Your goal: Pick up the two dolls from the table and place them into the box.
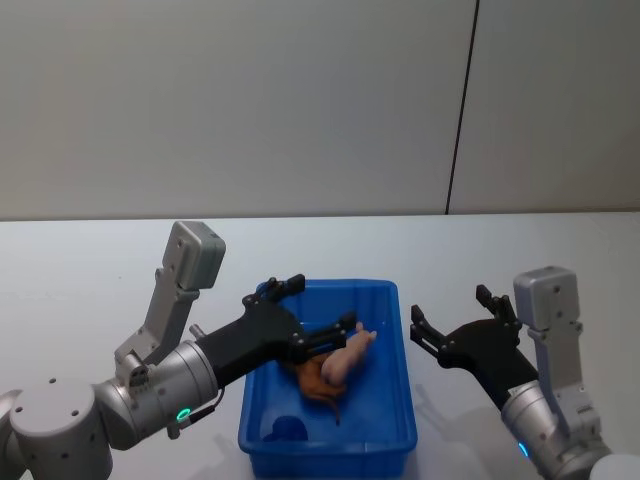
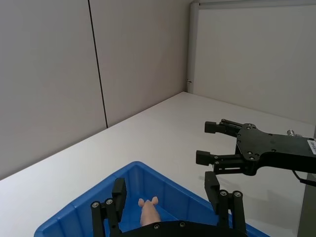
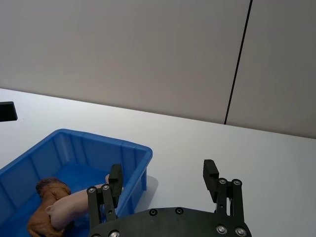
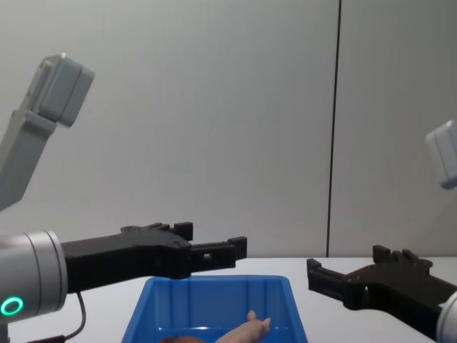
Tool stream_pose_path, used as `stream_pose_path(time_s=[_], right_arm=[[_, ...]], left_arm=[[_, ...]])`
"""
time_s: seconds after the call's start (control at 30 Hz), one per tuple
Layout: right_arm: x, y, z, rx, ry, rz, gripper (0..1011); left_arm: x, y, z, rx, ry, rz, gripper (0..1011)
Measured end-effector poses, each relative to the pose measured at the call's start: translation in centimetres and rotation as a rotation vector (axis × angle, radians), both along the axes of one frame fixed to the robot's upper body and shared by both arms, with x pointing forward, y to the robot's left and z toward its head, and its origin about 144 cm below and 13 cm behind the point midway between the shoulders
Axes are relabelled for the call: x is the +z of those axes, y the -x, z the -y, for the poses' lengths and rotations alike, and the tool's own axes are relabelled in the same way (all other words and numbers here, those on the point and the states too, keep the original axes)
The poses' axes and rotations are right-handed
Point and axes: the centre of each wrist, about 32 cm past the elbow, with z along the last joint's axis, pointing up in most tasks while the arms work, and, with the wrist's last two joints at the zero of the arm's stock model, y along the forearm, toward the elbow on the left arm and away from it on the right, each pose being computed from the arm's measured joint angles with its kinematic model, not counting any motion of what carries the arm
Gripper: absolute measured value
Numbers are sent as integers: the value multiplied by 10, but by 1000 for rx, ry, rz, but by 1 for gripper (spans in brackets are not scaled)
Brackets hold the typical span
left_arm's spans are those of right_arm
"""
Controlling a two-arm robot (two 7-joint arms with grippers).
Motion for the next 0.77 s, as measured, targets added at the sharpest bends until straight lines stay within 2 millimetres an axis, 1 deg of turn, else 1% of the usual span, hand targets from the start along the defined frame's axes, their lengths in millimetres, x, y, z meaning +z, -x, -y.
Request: stream_pose_path(time_s=[0.77], right_arm=[[0,0,0,0,0,0,1001]], left_arm=[[0,-1,1,-8,2,-2,1001]])
